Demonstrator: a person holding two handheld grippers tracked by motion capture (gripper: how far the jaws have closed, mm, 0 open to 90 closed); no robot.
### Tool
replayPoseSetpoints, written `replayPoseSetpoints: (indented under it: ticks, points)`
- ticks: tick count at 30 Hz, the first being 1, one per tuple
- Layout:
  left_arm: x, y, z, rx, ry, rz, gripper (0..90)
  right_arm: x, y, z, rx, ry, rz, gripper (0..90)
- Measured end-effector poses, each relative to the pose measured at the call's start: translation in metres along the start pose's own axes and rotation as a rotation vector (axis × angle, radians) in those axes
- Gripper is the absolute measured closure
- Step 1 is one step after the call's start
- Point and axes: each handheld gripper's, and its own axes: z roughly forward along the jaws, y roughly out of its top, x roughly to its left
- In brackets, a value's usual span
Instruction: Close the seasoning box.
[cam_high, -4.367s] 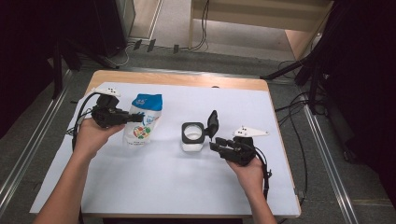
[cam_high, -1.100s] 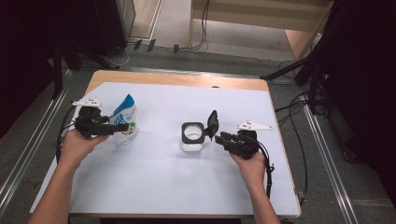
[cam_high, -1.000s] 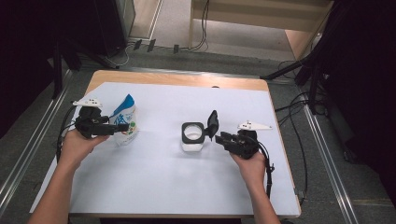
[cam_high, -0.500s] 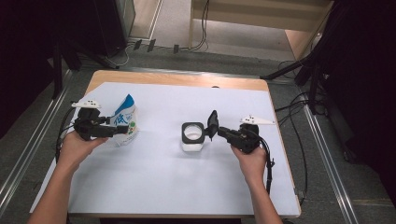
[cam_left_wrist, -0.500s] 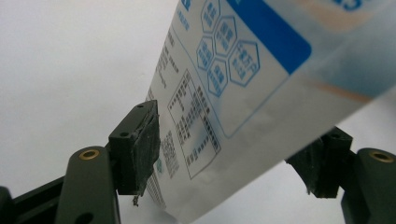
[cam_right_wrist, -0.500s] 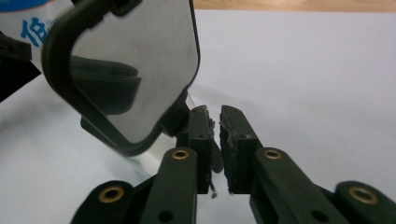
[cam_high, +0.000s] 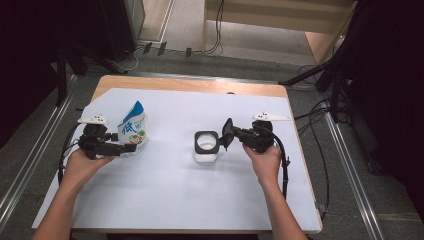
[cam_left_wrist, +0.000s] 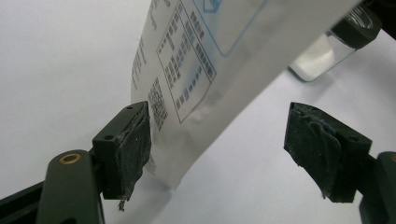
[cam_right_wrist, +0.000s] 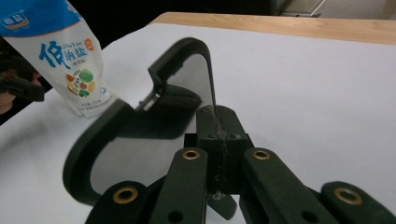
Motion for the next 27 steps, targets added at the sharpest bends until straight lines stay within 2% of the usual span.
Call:
replayPoseSetpoints:
  ticks: [6,7,10,12,16,20,23,27]
  points:
    - [-0.004,-0.004,-0.001,-0.035,0.000,0.003,23.8,0.003,0.001,0.002,-0.005,0.009,0.002,90.0]
    - [-0.004,-0.006,-0.002,-0.031,-0.007,0.001,23.8,0.005,0.001,0.002,-0.004,0.010,0.001,90.0]
    - [-0.004,-0.011,-0.001,-0.016,0.005,0.005,23.8,0.005,0.001,0.004,-0.004,0.012,-0.005,90.0]
    - [-0.003,-0.012,-0.002,-0.021,-0.002,-0.005,23.8,0.006,0.002,0.005,-0.005,0.013,-0.004,90.0]
    - [-0.005,-0.013,-0.002,-0.022,0.003,0.011,24.0,0.007,0.002,0.009,0.002,0.016,-0.008,90.0]
    - [-0.005,-0.015,-0.001,0.000,0.019,0.018,23.9,0.007,0.003,0.012,0.003,0.016,-0.017,90.0]
    - [-0.005,-0.016,-0.002,0.002,0.002,0.014,23.8,0.007,0.004,0.013,0.004,0.019,-0.018,90.0]
    - [-0.006,-0.017,-0.002,0.001,0.004,0.018,23.9,0.008,0.005,0.015,0.006,0.022,-0.020,90.0]
